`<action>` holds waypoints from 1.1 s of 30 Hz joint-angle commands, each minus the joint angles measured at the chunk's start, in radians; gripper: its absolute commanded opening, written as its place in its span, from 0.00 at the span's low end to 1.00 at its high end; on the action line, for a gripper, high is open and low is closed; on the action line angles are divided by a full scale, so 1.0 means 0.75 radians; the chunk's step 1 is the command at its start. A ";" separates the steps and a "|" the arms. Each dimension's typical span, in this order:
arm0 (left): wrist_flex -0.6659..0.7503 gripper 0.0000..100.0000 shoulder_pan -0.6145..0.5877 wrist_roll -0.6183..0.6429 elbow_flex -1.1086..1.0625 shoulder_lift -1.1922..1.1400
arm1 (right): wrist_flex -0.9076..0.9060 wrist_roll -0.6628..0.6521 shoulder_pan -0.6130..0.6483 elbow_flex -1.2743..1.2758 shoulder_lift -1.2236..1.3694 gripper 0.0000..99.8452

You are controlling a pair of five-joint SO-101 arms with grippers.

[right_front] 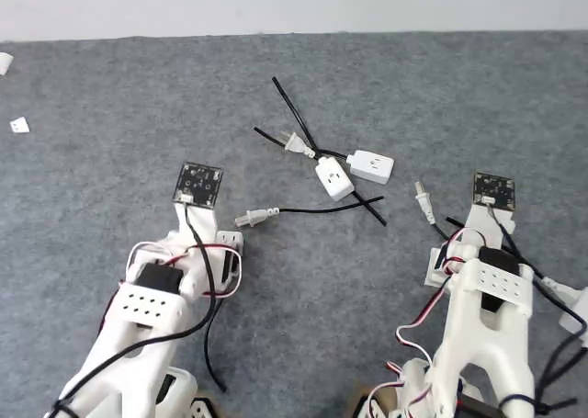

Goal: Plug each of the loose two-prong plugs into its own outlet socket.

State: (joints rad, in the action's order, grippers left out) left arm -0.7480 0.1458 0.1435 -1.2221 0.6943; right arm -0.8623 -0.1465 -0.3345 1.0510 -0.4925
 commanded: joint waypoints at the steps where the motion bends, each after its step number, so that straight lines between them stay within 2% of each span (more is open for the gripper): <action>1: 0.090 0.23 -0.006 0.104 -0.032 0.035 | -0.009 -0.014 0.161 -0.020 -0.015 0.27; 4: 0.127 0.24 -0.006 0.115 -0.046 0.039 | -0.095 -0.004 0.345 -0.127 -0.038 0.27; 8: 0.145 0.24 -0.031 0.117 -0.046 0.043 | -0.138 0.010 0.500 -0.321 -0.046 0.27; 14: 0.221 0.24 -0.098 0.117 -0.046 0.037 | -0.130 0.198 0.875 -0.511 0.073 0.27; 16: 0.221 0.24 -0.098 0.115 -0.046 0.037 | -0.091 0.188 1.016 -0.546 0.175 0.27; 18: 0.221 0.24 -0.094 0.113 -0.046 0.037 | -0.046 0.082 1.102 -0.581 0.302 0.27; 26: 0.221 0.24 -0.100 0.106 -0.046 0.045 | -0.060 -0.409 1.132 -0.925 0.813 0.27; 33: 0.221 0.24 -0.100 0.106 -0.042 0.045 | -0.179 -0.534 1.102 -1.258 1.040 0.27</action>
State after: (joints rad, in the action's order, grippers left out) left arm -0.6084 0.0798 0.2232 -1.2666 0.7035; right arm -0.9697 -0.5178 0.5048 0.2286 0.2670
